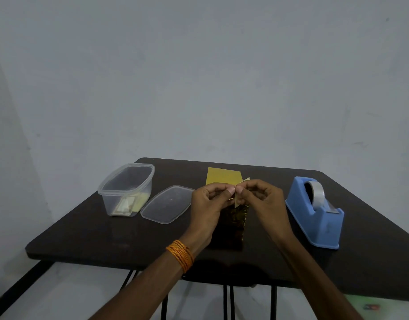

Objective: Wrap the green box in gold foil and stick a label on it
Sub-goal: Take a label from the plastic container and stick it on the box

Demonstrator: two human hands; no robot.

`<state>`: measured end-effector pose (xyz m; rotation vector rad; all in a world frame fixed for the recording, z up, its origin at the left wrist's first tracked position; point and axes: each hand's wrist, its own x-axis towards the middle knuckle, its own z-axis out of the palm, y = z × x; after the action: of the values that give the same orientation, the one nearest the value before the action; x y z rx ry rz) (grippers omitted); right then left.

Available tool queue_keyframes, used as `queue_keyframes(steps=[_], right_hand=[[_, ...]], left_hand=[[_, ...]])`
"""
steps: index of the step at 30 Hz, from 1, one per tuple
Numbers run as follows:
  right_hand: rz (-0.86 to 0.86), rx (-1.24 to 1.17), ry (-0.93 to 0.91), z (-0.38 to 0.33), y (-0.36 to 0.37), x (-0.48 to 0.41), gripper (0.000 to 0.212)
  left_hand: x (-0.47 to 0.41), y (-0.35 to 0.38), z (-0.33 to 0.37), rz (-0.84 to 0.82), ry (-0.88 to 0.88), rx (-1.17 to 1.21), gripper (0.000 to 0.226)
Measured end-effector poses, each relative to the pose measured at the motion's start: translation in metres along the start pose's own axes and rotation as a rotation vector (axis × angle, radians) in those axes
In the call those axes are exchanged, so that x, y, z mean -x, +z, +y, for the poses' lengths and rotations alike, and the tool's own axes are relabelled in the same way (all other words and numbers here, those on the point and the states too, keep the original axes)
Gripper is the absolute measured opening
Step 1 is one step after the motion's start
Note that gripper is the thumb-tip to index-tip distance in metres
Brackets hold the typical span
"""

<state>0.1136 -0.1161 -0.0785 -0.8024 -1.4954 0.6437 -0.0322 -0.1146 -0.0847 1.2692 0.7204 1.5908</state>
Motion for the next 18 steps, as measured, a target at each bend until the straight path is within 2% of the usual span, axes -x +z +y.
queue_keyframes(steps=[18], right_hand=[[-0.068, -0.098, 0.056, -0.0019, -0.0046, -0.001, 0.008]], left_hand=[[0.0036, -0.001, 0.0004, -0.041, -0.048, 0.037, 0.016]])
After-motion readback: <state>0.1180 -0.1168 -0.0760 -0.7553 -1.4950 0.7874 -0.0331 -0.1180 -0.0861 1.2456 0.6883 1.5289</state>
